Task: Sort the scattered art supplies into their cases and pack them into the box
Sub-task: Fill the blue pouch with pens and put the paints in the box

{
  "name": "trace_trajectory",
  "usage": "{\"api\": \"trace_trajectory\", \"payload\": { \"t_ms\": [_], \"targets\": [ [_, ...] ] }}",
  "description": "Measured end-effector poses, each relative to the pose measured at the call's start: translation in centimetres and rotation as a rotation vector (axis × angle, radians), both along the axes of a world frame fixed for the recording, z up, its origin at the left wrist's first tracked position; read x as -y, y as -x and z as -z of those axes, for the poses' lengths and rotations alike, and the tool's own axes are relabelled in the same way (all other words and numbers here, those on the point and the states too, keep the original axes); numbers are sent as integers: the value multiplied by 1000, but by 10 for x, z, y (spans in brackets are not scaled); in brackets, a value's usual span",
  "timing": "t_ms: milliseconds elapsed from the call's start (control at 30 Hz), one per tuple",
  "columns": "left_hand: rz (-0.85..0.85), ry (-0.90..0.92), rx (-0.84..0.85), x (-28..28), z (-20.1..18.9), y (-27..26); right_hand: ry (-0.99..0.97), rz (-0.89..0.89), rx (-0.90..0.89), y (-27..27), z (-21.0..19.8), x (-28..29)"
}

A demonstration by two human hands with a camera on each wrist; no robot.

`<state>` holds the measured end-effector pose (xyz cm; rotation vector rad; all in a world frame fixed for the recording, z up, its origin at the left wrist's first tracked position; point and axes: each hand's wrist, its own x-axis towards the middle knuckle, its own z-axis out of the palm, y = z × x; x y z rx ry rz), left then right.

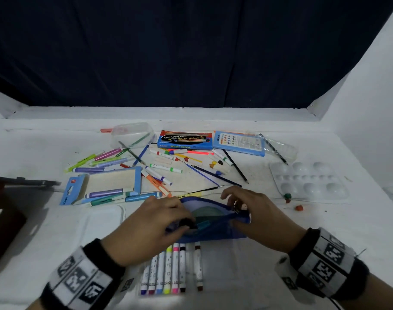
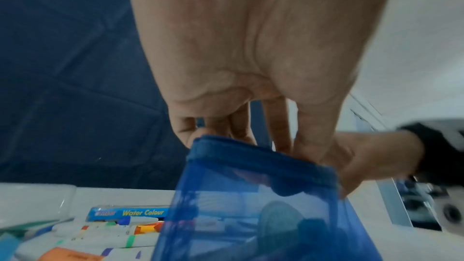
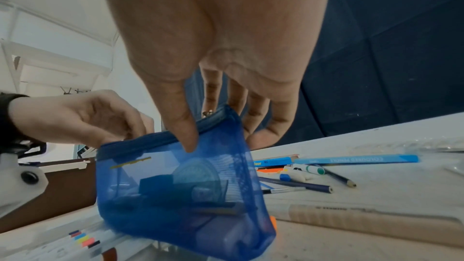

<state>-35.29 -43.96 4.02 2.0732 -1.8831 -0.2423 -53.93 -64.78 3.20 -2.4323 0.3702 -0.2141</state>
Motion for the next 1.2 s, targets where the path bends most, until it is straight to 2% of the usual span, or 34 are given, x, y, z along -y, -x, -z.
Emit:
{"api": "trace_trajectory", "payload": {
  "t_ms": [100, 233, 400, 467, 567, 700, 833, 933, 1100, 1200],
  "targets": [
    [-77, 3, 83, 7, 7, 10, 13, 43, 1, 4, 8, 3],
    [-103, 70, 55, 26, -5, 35, 23, 107, -22, 12, 15, 5],
    [-103, 105, -34, 62, -19, 70, -17, 96, 207, 20, 4, -1],
    [-108, 118, -67, 66, -25, 71, -5, 60, 240, 22, -3, -2],
    [-105, 86, -181, 59, -35, 67, 96, -19, 221, 23, -8, -6],
    [-130, 112, -296, 47, -41, 69, 92, -78, 277, 21, -11, -9],
    [-202, 100, -616, 36, -48, 62, 169, -149, 285, 17, -11, -9],
    [-307, 102, -716, 28, -49, 52, 190, -142, 249, 17, -9, -7],
    [-573, 202, -456, 2, -34, 24, -1, 36, 419, 23, -11, -2],
    [-727, 301, -279, -30, -28, 11, -76, 107, 427, 18, -8, -3]
  ]
}}
